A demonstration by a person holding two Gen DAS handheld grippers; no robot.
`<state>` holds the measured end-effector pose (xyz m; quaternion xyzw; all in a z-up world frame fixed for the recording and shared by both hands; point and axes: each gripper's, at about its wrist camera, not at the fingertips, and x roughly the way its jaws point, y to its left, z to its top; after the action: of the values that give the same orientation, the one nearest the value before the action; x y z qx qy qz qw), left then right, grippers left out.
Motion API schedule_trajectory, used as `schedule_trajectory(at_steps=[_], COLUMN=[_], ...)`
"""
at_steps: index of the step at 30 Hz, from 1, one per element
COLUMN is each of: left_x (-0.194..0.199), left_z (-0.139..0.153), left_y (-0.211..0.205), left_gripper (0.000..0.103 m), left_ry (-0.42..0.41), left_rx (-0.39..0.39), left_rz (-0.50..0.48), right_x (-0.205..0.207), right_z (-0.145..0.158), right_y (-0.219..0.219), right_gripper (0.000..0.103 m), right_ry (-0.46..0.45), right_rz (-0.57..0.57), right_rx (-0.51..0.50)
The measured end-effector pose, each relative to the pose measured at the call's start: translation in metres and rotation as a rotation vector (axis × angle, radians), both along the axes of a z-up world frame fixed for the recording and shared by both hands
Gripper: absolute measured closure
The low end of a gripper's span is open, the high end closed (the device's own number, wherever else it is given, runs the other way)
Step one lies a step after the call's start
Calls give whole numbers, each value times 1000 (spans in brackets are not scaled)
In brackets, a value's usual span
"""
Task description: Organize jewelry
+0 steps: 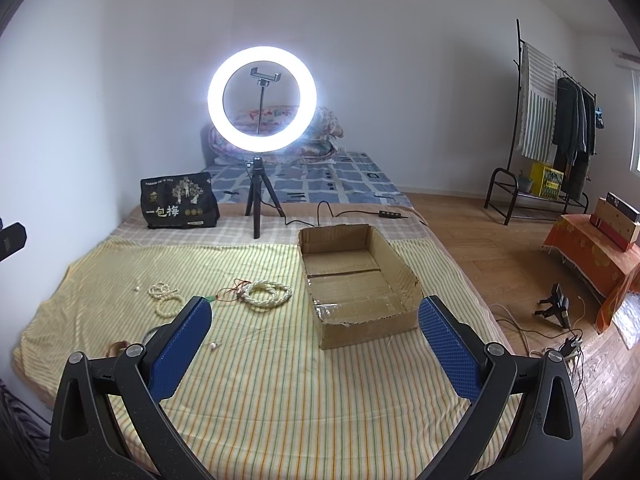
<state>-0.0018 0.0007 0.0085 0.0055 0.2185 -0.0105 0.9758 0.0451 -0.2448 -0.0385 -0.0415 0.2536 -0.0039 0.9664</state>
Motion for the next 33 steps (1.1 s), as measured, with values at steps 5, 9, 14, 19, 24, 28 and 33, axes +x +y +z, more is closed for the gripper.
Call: schedule_trajectory(at_steps=[5,9,14,19,24,28,33], left_x=[0,1,2,4,6,10,18], left_z=[0,0,-3,-6,-9,-13,-19], left_y=[0,-1,-1,2,10,20,37], left_gripper=[0,0,0,0,0,0,0], left_ry=[3,4,12,19,36,58,96], left_rx=[0,-1,-1,5,13,20,31], left_rz=[1,5,8,15,26,38,51], right_x=[0,0,-1,-1,-1,-2,-3], right_z=[0,0,0,0,0,1,4], right_y=[0,1,1,2,4,6,10], right_gripper=[0,0,0,0,0,0,0], right_ry=[-1,-3,-2,-4,-2,1,10], right_rz=[-1,-5,-9,-12,-20,-29,-34], right_rx=[-2,-8,-14,-18,-26,-36,-43])
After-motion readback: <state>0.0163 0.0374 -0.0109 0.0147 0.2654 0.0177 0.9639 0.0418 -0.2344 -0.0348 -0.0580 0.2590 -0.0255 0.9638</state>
